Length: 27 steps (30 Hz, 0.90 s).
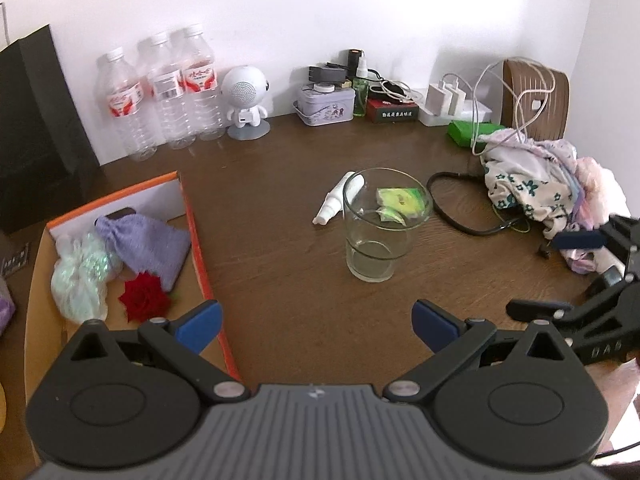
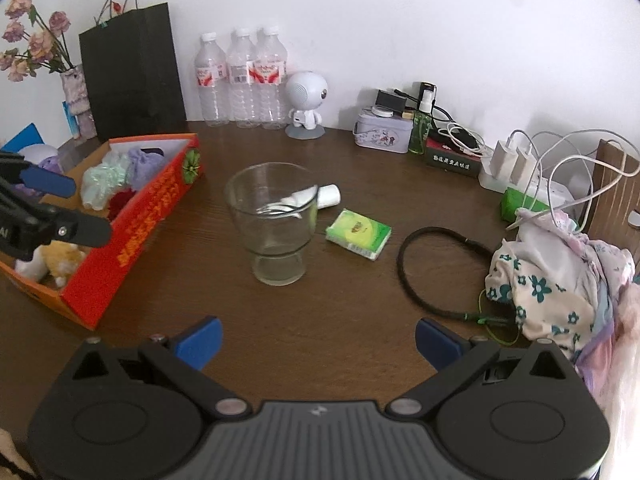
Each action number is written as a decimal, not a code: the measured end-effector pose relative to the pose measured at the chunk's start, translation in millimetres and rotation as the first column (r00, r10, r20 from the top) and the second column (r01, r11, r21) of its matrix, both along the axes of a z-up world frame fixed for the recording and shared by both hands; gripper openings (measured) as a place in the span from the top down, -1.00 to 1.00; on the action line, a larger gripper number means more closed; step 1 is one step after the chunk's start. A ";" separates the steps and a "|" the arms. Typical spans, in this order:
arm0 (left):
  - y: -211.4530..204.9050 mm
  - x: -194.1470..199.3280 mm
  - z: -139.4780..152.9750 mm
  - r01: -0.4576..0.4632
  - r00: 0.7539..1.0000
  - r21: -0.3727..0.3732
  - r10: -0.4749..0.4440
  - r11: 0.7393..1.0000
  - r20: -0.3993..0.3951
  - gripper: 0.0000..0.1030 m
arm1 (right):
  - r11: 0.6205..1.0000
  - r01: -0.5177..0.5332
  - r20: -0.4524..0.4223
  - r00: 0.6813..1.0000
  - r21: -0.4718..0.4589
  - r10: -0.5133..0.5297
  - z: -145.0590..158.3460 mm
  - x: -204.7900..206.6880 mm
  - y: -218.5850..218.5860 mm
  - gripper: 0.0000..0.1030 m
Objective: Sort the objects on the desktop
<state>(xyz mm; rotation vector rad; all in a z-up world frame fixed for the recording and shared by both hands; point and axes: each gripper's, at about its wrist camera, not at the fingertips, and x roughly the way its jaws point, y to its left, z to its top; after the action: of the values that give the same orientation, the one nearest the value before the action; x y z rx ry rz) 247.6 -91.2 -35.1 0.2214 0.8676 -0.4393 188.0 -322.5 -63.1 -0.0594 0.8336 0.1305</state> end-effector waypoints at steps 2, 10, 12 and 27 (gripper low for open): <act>-2.4 9.0 -3.7 -0.001 1.000 0.014 0.001 1.000 -0.004 -1.00 | 1.000 -0.012 -0.007 1.000 0.000 0.012 -3.9 9.7 -5.8 -1.00; -10.6 39.1 -16.0 0.039 0.999 0.080 -0.038 0.996 -0.014 -1.00 | 0.996 -0.089 -0.032 0.996 -0.023 0.088 -20.7 48.6 -17.5 -1.00; -12.2 46.3 -19.6 0.054 0.998 0.093 -0.052 0.994 -0.022 -1.00 | 0.994 -0.109 -0.039 0.993 -0.030 0.108 -24.8 58.3 -19.8 -1.00; -26.1 89.7 -34.0 0.224 0.973 0.243 -0.232 0.944 0.005 -1.00 | 0.954 -0.268 -0.054 0.963 -0.131 0.263 -48.4 99.9 -29.7 -1.00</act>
<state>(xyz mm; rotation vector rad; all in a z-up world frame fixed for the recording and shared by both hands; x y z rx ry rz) 337.3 -117.3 -69.1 0.5566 0.8651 -0.5439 287.8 -352.2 -111.5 -0.3007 0.8668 0.3282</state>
